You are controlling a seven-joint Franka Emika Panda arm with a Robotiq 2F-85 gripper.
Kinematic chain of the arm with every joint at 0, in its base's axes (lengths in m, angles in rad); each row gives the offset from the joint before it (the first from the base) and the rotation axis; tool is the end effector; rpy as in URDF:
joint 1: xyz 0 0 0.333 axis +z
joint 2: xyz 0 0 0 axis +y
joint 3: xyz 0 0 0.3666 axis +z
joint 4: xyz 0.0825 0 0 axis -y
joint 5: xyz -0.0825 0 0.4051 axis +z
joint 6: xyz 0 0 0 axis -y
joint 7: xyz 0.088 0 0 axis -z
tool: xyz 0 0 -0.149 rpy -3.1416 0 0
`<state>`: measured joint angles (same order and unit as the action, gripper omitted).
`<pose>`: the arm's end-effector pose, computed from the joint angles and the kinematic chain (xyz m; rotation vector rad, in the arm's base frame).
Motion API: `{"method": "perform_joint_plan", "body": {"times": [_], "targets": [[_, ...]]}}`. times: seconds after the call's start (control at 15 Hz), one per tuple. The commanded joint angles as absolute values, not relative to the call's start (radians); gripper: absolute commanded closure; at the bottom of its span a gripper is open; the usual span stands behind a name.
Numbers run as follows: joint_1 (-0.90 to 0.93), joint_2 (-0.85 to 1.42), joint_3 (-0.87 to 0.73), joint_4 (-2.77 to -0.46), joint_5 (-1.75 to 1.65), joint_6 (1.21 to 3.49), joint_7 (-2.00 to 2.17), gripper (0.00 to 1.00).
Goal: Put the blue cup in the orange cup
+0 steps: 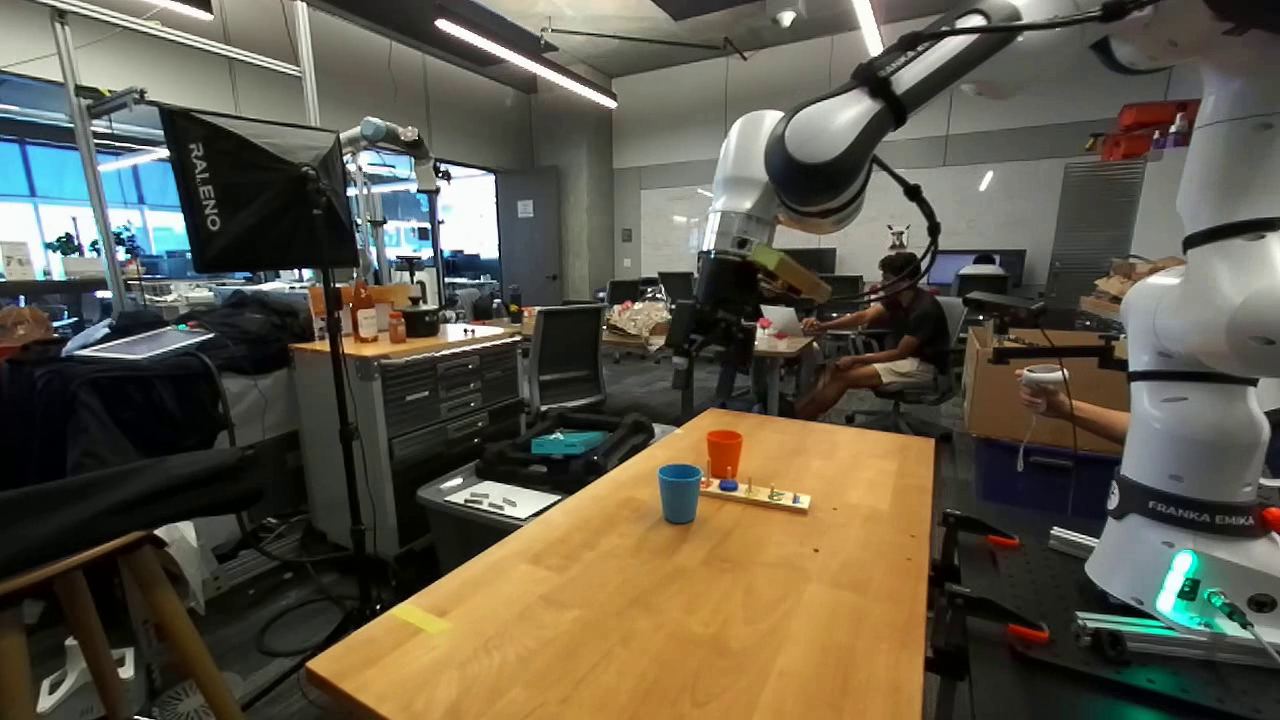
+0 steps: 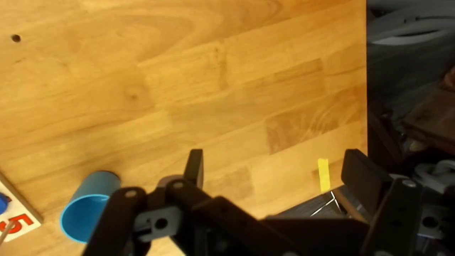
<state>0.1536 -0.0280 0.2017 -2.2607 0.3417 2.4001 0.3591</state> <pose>0.5164 0.2047 0.3869 -2.8324 0.3376 -0.0996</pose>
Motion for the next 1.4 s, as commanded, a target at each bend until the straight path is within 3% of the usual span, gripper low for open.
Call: {"method": "perform_joint_plan", "body": {"times": [0.0,0.53,1.33], "targets": [[0.146,0.200,0.168,-2.032,0.263,2.449,0.471,0.00],[0.178,0.383,0.006,-1.838,0.072,2.442,0.662,0.00],[0.179,0.500,-0.076,-1.887,-0.036,2.473,0.744,0.00]]}}
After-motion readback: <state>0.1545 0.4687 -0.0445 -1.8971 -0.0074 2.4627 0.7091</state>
